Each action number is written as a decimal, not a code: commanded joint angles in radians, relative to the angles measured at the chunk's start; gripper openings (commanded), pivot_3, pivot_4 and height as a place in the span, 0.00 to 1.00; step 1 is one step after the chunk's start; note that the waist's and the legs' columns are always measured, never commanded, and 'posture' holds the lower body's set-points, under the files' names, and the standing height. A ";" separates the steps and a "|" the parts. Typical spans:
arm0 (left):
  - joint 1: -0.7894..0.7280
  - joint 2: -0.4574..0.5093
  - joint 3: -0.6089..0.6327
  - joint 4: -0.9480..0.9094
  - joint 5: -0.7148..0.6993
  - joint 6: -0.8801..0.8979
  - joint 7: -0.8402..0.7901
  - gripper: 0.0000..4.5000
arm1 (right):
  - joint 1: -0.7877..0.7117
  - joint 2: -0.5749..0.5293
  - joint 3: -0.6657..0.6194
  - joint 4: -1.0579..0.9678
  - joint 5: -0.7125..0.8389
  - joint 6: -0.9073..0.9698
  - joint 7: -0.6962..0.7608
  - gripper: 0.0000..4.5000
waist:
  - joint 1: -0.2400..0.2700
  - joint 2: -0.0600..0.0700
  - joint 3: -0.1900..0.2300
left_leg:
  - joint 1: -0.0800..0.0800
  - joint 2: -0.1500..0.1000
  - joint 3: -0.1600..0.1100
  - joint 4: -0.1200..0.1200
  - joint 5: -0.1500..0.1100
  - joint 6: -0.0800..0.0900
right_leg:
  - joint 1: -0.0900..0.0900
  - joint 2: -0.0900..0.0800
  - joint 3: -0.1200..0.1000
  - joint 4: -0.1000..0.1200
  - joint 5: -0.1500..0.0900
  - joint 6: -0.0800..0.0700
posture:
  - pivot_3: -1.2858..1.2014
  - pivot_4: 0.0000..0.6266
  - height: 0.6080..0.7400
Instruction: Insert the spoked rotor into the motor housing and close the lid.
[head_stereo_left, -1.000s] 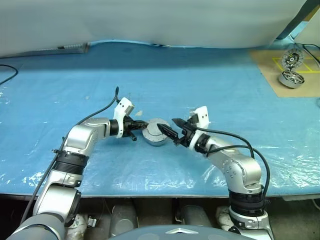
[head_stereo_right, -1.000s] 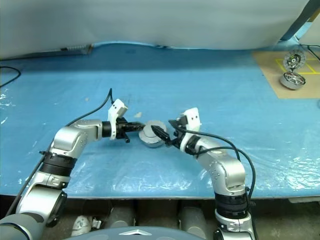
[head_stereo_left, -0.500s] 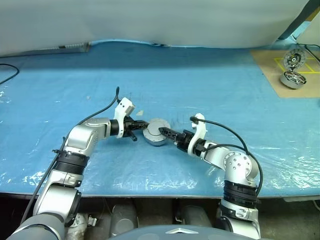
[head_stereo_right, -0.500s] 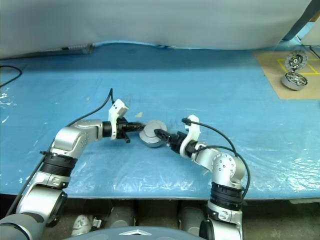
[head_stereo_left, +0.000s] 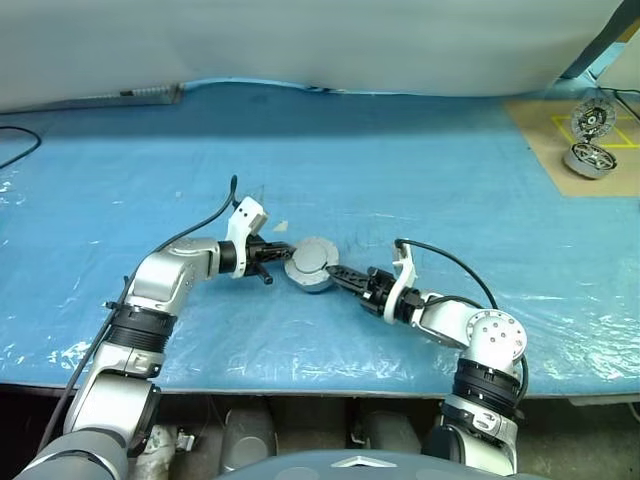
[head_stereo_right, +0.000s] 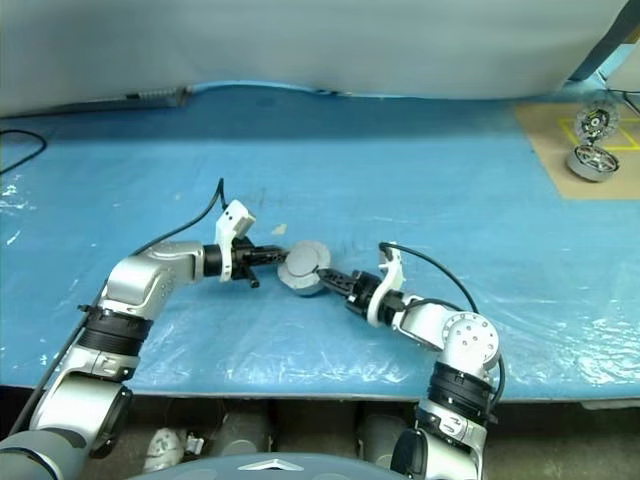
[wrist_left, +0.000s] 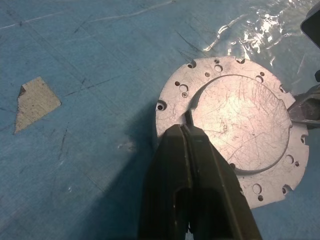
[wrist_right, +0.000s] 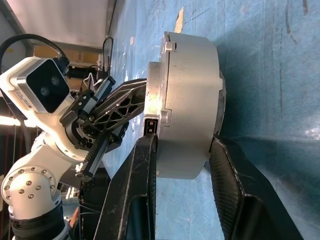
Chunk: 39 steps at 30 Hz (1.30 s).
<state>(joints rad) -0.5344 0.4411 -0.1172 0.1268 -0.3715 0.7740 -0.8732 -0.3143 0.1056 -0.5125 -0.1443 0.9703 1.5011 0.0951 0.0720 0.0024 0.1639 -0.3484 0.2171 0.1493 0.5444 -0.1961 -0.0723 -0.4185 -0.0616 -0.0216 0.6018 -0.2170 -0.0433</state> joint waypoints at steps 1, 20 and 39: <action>0.016 0.002 -0.018 0.000 0.002 0.021 -0.004 0.00 | 0.020 0.071 -0.011 -0.024 0.062 0.012 -0.024 0.25 | 0.000 0.000 0.000 | 0.000 0.000 0.000 0.000 0.000 0.000 | 0.000 0.000 0.000 0.000 0.000 0.000 | 0.52 0.24 1.00; -0.034 -0.182 0.499 0.090 -0.336 0.319 0.284 1.00 | -0.024 0.071 -0.025 0.001 0.326 -0.166 -0.195 0.25 | -0.004 0.000 0.001 | -0.004 0.000 -0.001 0.000 0.000 0.000 | -0.006 0.001 0.000 0.001 0.002 0.004 | 0.52 0.24 1.00; 0.053 -0.492 0.829 0.048 -0.823 0.439 0.656 1.00 | -0.076 0.017 0.187 0.036 0.564 -0.352 -0.339 0.25 | 0.000 -0.003 0.003 | -0.013 0.000 -0.003 0.001 0.000 0.000 | -0.007 0.000 -0.003 -0.002 0.003 0.006 | 0.52 0.24 1.00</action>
<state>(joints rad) -0.4810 -0.0382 0.7017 0.2126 -1.1264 1.2250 -0.2308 -0.3700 0.1145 -0.3709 -0.0778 1.4518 1.1446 -0.2552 0.0720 -0.0002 0.1671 -0.3614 0.2165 0.1462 0.5453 -0.1961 -0.0724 -0.4254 -0.0612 -0.0251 0.5995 -0.2136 -0.0371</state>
